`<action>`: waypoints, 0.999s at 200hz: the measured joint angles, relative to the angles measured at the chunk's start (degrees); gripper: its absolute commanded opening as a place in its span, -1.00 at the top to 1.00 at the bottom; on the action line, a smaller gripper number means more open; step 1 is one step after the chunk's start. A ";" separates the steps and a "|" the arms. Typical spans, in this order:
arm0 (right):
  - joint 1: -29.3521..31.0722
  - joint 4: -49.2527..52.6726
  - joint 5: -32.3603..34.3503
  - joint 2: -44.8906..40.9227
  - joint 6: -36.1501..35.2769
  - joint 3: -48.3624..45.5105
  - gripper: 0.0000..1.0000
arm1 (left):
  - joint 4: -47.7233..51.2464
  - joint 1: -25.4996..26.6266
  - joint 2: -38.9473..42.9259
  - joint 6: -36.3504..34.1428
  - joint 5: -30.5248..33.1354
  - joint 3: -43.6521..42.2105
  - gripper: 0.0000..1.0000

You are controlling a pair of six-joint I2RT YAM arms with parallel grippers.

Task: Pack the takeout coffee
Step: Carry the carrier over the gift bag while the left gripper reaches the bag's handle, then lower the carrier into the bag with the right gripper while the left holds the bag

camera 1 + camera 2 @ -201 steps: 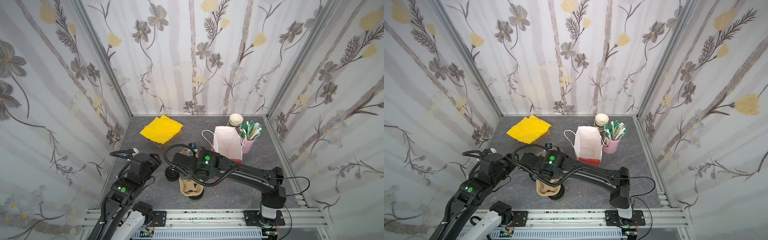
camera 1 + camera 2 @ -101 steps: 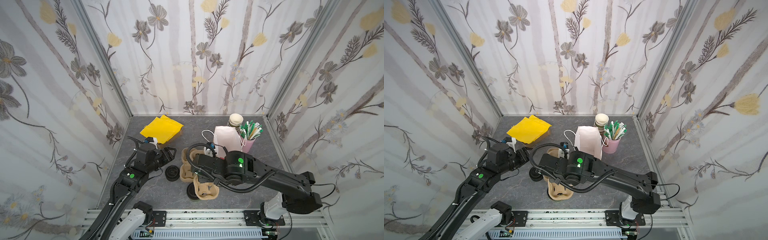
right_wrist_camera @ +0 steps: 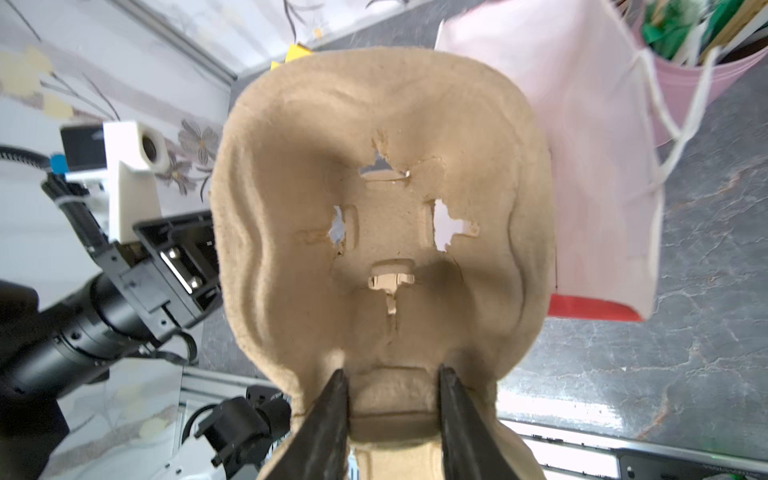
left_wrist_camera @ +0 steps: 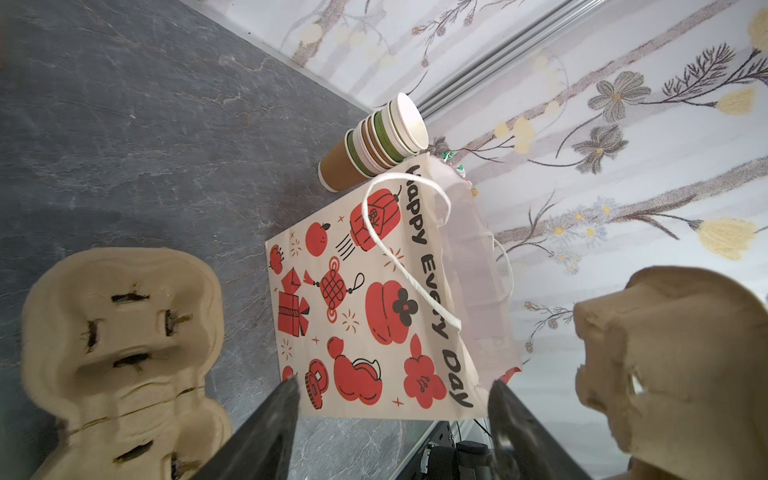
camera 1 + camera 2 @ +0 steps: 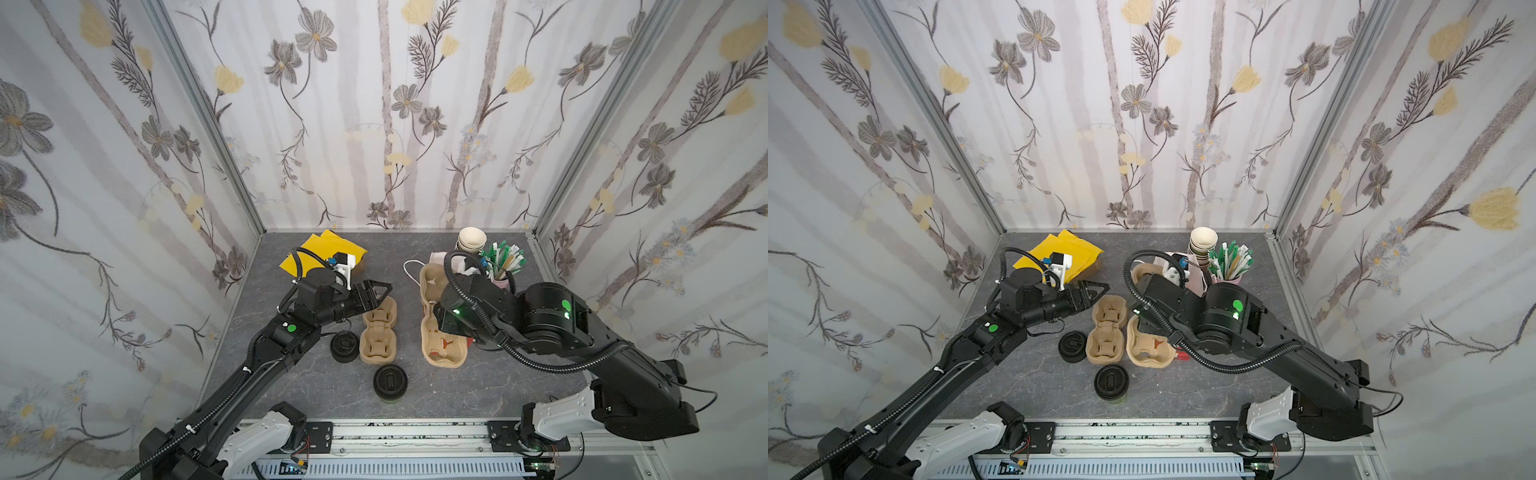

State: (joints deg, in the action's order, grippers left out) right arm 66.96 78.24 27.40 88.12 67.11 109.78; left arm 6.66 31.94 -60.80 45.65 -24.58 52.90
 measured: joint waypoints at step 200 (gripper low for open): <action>-19.56 -6.71 7.50 13.40 -18.01 2.60 0.38 | -8.50 -0.17 -15.67 0.85 -4.09 5.70 -0.35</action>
State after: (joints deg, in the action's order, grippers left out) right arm 47.40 71.53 34.89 101.51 49.10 112.38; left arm -1.85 31.77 -76.47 46.50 -28.67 58.61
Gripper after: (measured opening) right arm 0.307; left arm 0.674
